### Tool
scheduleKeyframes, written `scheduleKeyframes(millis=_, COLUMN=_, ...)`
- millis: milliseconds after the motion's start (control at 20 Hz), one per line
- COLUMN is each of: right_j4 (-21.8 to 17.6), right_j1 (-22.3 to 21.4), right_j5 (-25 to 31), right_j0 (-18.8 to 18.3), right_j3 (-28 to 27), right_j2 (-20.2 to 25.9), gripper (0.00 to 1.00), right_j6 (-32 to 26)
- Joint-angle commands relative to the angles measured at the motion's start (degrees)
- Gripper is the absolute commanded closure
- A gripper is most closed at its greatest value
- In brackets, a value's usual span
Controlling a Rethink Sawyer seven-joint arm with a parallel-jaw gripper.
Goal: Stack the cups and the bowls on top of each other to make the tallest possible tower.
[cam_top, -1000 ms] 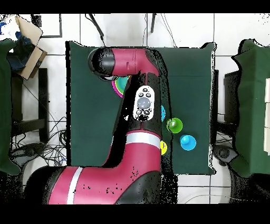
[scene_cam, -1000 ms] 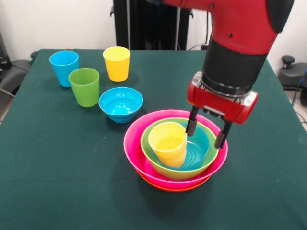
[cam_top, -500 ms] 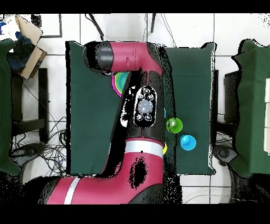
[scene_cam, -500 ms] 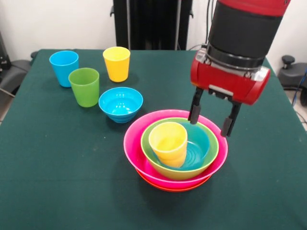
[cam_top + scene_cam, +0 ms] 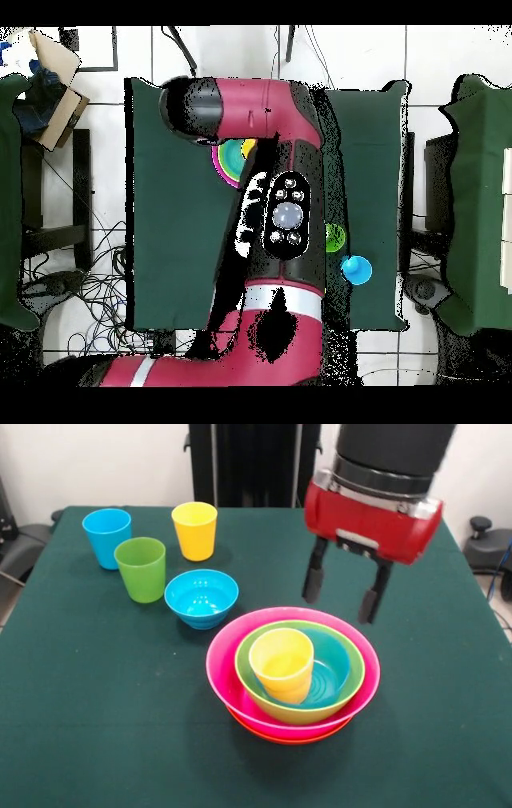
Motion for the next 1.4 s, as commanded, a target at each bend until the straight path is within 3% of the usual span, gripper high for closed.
scheduleKeyframes(millis=50, right_j4=-2.86, right_j1=-5.95, right_j5=1.87, right_j0=-2.68, right_j3=17.42, right_j2=6.08, gripper=0.00, right_j6=-13.38)
scheduleKeyframes(millis=350, right_j4=-3.46, right_j1=-11.23, right_j5=-0.95, right_j0=-4.54, right_j3=25.48, right_j2=7.42, gripper=0.00, right_j6=-13.85)
scheduleKeyframes(millis=750, right_j4=-6.66, right_j1=-10.09, right_j5=-9.80, right_j0=-7.44, right_j3=31.28, right_j2=10.45, gripper=0.00, right_j6=-13.42)
scheduleKeyframes(millis=1400, right_j4=-10.95, right_j1=-11.54, right_j5=-8.08, right_j0=-11.06, right_j3=33.36, right_j2=15.36, gripper=0.00, right_j6=-13.58)
